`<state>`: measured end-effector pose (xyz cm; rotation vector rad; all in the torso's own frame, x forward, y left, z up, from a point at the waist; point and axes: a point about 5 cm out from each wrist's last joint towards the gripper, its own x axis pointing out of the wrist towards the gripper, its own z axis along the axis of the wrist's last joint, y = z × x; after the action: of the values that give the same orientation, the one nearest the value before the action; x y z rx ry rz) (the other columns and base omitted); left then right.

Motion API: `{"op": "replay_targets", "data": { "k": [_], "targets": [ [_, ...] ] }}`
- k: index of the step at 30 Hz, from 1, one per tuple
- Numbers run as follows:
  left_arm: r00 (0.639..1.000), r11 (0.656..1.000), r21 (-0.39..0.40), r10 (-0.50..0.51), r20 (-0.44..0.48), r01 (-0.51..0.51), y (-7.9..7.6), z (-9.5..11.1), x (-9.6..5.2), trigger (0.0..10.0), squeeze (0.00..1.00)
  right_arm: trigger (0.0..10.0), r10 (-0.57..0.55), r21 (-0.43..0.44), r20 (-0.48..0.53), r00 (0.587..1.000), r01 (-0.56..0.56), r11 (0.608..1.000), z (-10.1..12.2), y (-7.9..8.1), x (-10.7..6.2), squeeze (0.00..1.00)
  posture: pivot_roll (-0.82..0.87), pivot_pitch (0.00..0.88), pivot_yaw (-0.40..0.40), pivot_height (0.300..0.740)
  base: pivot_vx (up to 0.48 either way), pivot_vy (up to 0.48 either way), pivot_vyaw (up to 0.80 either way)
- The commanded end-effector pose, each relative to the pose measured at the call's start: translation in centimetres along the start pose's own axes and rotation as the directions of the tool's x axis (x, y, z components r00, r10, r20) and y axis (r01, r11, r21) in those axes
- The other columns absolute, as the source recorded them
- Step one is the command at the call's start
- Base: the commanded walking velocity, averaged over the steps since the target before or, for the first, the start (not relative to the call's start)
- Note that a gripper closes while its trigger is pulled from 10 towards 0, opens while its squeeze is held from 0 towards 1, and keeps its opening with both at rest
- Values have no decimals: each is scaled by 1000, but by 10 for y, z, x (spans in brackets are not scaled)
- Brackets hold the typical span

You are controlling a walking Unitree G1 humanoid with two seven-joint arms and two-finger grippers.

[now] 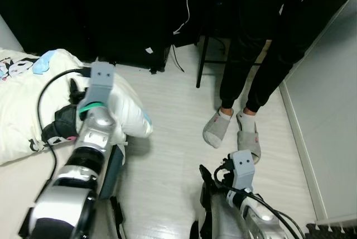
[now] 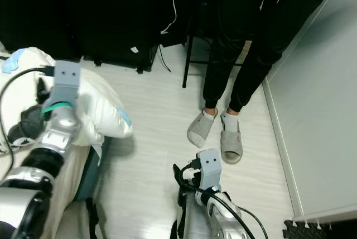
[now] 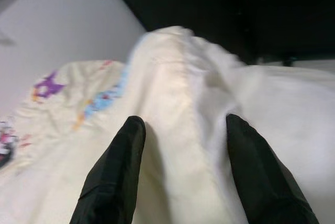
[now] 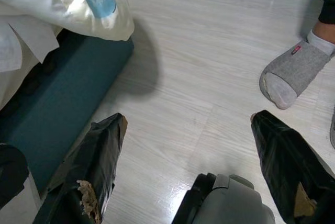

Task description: Clean up the room

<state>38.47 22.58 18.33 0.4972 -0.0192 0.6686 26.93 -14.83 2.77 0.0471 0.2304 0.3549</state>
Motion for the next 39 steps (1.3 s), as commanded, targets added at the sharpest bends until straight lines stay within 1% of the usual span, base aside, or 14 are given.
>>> {"op": "replay_targets", "data": {
  "k": [1, 6, 7, 9, 10, 12, 28, 30, 31, 33, 34, 35, 37, 39],
  "targets": [
    [999, 998, 37, -41, -31, 42, -2, -14, -2, 10000, 0, 10000, -9, 12, -28, 1000, 10, 1000, -7, -2, -4, 0, -40, 172, 13, 548, 0, 0, 0],
    [989, 980, 141, -132, -68, 140, 1, -40, -7, 10000, 0, 10000, -14, 15, -31, 999, 15, 1000, -9, -3, -5, 0, -40, 172, 13, 548, 0, 0, 0],
    [981, 970, 166, -166, -99, 180, -4, -53, -15, 3412, 0, 10000, -13, 15, -31, 999, 13, 1000, -8, -2, -4, 0, -40, 172, 13, 548, 0, 0, 0],
    [981, 970, 166, -166, -99, 180, -4, -53, -15, 3412, 0, 10000, -13, 15, -31, 999, 13, 1000, -8, -2, -4, 0, -40, 172, 13, 548, 0, 0, 0],
    [979, 968, 164, -174, -109, 190, -6, -56, -17, 745, 0, 10000, -12, 15, -31, 999, 12, 1000, -8, -1, -3, 0, -40, 172, 13, 548, 0, 0, 0],
    [978, 967, 164, -178, -111, 195, -7, -58, -18, 0, 0, 10000, -10, 14, -31, 999, 10, 1000, -8, -1, -3, 0, -40, 172, 13, 548, 0, 0, 0],
    [958, 956, 77, -287, 24, 284, -13, -24, -13, 0, 0, 10000, -16, 13, -34, 999, 16, 1000, -10, -1, -3, 0, -17, 167, 23, 548, 0, 0, 0],
    [865, 869, 177, -485, 130, 461, -23, -6, -19, 0, 0, 10000, -15, 18, -34, 999, 16, 1000, -10, 1, -3, 0, -10, 171, 27, 548, 0, 0, 0],
    [865, 869, 177, -485, 130, 461, -23, -6, -19, 0, 0, 10000, -15, 18, -34, 999, 16, 1000, -10, 1, -3, 0, -10, 171, 27, 548, 0, 0, 0],
    [771, 791, 290, -602, 207, 539, -21, 13, -22, 0, 0, 10000, -17, 21, -35, 999, 17, 1000, -11, 0, -3, 0, -10, 171, 27, 548, 0, 0, 0],
    [742, 766, 360, -627, 236, 532, -15, 23, -20, 7059, 0, 10000, -18, 22, -36, 999, 18, 1000, -11, 1, -3, 0, 10, 175, 33, 548, 0, 0, 0],
    [727, 752, 403, -639, 251, 522, -11, 29, -18, 10000, 0, 10000, -18, 23, -36, 999, 19, 1000, -12, 1, -3, 0, 10, 175, 33, 548, 0, 0, 0],
    [689, 721, 479, -667, 284, 500, -1, 42, -14, 10000, 0, 10000, -18, 25, -37, 999, 19, 1000, -12, 1, -3, 0, 10, 175, 33, 548, 0, 0, 0],
    [589, 615, 612, -757, 282, 497, 19, 63, -11, 10000, 0, 10000, -12, 29, -37, 999, 13, 1000, -12, 4, -1, 0, 30, 177, 28, 548, 0, 0, 0]
  ]
}}
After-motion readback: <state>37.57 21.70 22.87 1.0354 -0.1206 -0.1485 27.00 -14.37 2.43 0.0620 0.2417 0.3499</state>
